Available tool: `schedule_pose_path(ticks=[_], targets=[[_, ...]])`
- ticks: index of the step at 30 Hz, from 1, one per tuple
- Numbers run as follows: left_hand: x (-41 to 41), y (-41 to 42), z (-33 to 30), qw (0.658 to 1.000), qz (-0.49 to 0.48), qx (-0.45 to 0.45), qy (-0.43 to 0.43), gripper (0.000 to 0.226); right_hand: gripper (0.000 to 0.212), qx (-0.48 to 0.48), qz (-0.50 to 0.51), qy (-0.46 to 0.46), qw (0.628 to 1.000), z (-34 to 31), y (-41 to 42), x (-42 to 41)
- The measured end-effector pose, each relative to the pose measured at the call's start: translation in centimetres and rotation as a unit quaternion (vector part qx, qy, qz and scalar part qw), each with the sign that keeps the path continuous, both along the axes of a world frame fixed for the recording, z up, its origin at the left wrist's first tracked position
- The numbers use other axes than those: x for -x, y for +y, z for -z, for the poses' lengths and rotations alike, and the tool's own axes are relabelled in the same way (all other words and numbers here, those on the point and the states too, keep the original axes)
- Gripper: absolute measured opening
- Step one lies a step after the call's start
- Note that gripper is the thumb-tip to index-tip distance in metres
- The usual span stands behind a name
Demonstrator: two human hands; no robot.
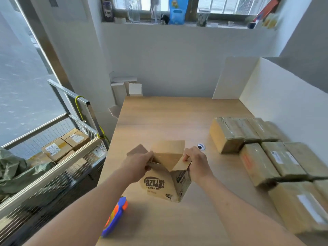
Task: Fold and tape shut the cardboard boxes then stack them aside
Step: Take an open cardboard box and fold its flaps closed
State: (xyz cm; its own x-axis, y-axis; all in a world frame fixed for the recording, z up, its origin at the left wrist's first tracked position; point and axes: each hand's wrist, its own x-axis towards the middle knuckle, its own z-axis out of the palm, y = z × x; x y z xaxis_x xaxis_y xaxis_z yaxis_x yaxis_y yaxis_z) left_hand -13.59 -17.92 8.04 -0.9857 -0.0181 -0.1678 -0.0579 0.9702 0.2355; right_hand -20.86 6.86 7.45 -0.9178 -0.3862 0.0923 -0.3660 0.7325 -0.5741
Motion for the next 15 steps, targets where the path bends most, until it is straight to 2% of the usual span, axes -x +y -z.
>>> schedule_pose_path(ticks=[4, 7, 9, 12, 15], targets=[[-1.5, 5.3, 1.5, 0.999, 0.005, 0.007, -0.045, 0.029, 0.029, -0.024, -0.014, -0.063, 0.998, 1.8, 5.3, -1.5], [-2.4, 7.9, 2.0, 0.998, 0.019, 0.012, -0.067, 0.027, 0.020, -0.038, -0.046, -0.066, 0.996, 3.1, 7.9, -2.5], [-3.1, 9.3, 2.3, 0.996, 0.024, 0.005, -0.084, 0.027, 0.014, -0.008, -0.018, -0.095, 0.995, 3.5, 9.1, -3.2], [-4.1, 10.8, 3.0, 0.992, 0.050, -0.039, -0.112, 0.026, 0.018, -0.023, -0.025, -0.117, 0.993, 4.2, 10.4, -3.6], [-4.8, 12.1, 3.5, 0.983, 0.094, -0.080, -0.136, 0.014, 0.022, -0.052, -0.029, -0.153, 0.986, 4.5, 11.5, -4.1]])
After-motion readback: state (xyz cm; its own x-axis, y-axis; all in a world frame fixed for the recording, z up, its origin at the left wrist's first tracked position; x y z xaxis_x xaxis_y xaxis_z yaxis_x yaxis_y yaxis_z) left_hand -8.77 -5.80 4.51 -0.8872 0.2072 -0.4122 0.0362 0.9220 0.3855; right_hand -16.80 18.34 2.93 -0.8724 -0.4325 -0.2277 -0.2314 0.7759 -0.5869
